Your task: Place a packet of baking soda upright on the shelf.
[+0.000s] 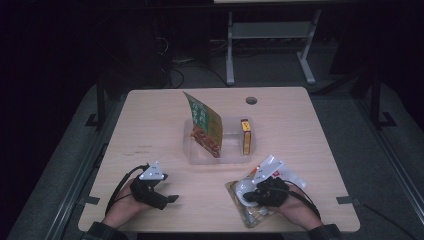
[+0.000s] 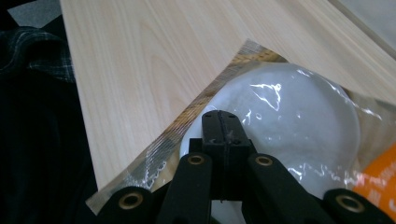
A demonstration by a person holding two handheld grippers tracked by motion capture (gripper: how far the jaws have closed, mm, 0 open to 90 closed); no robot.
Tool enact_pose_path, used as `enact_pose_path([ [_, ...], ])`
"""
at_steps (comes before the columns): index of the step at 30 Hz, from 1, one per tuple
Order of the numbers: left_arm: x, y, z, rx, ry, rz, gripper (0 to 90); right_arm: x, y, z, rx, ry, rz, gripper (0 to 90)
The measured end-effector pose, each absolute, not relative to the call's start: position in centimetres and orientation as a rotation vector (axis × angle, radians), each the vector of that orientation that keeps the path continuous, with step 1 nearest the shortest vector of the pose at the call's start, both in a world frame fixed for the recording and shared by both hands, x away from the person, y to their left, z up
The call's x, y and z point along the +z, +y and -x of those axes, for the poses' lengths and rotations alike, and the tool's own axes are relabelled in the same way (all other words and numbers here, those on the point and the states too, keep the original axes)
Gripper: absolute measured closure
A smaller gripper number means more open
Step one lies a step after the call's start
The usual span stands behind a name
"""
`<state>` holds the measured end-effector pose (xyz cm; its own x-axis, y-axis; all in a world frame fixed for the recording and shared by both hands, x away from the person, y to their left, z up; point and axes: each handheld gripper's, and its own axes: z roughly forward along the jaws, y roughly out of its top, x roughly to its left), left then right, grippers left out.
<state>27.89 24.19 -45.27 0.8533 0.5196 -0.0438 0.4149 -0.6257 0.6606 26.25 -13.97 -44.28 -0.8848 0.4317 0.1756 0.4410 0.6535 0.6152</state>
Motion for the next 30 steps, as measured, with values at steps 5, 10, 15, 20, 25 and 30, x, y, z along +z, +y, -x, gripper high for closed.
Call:
enact_pose_path([
  [5, -45.3, 24.1, -27.9, 0.196, 0.672, -2.334, 14.3, -44.4, -12.0, -26.5, -1.072, -2.859, 0.66, 90.0],
  [10, -45.2, 24.2, -27.9, 0.197, 0.669, -2.339, 14.3, -44.6, -10.4, -27.0, -1.095, -2.871, 0.559, 90.0],
  [15, -45.2, 24.4, -27.9, 0.203, 0.668, -2.329, 14.4, -44.0, -11.4, -27.1, -1.137, -2.87, 0.622, 90.0],
  [20, -45.2, 24.4, -27.8, 0.203, 0.669, -2.327, 14.3, -43.9, -13.5, -27.8, -1.118, -2.868, 0.793, 90.0],
  [25, -45.1, 24.3, -27.9, 0.201, 0.664, -2.344, 14.3, -45.0, -12.4, -28.0, -1.074, -2.876, 0.749, 90.0],
  [30, -45.1, 24.3, -27.9, 0.201, 0.662, -2.343, 14.3, -44.9, -10.7, -28.4, -1.084, -2.91, 0.653, 90.0],
])
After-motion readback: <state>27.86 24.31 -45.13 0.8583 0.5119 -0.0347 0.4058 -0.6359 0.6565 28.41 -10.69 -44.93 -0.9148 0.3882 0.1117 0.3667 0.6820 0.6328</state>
